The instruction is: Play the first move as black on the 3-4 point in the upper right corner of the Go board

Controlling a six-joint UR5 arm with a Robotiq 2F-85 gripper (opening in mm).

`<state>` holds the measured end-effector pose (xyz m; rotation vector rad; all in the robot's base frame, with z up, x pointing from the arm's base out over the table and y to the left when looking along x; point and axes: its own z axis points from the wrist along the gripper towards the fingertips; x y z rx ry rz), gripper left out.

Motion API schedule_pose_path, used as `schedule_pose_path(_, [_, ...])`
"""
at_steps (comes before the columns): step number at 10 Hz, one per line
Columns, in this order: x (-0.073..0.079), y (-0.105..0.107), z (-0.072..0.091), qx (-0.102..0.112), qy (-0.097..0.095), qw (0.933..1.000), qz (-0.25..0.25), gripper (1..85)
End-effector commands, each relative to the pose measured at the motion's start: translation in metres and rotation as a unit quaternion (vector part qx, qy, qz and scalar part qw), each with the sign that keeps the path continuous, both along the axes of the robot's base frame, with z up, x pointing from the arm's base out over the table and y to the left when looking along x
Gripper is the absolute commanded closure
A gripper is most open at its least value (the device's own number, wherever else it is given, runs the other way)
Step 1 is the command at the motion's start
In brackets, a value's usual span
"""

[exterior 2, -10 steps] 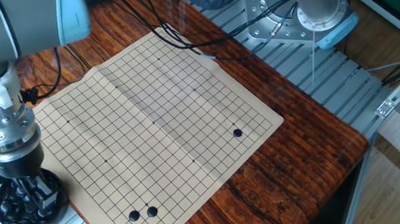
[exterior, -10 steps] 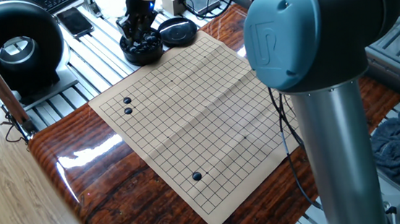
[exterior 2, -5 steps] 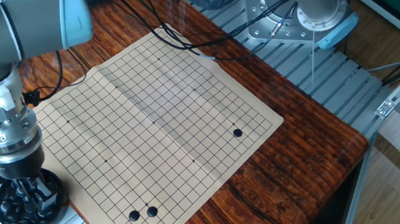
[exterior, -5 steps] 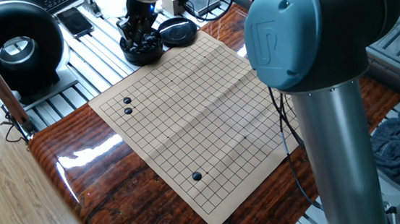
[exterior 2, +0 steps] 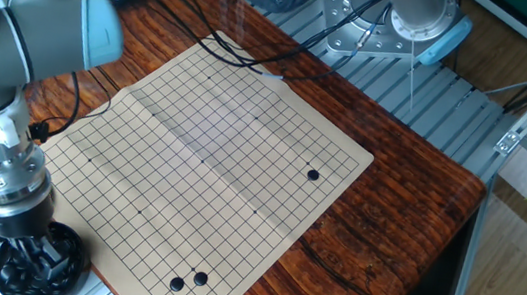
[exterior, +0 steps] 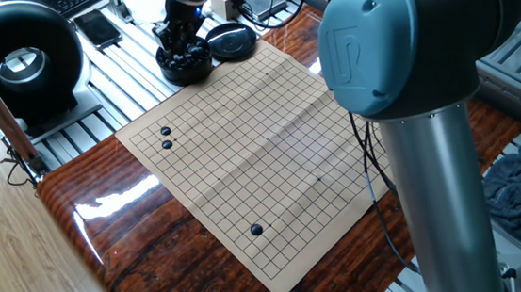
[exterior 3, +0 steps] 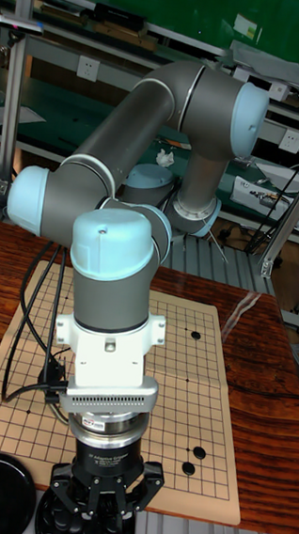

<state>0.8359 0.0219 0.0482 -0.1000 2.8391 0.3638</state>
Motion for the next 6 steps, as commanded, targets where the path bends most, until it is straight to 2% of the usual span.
schedule_pose_path(1, [0.002,0.002,-0.001,0.008,-0.004,0.9999,0.006,54.3])
schedule_pose_path(6, [-0.013,0.000,-0.012,0.001,0.014,0.9992,0.037,54.0])
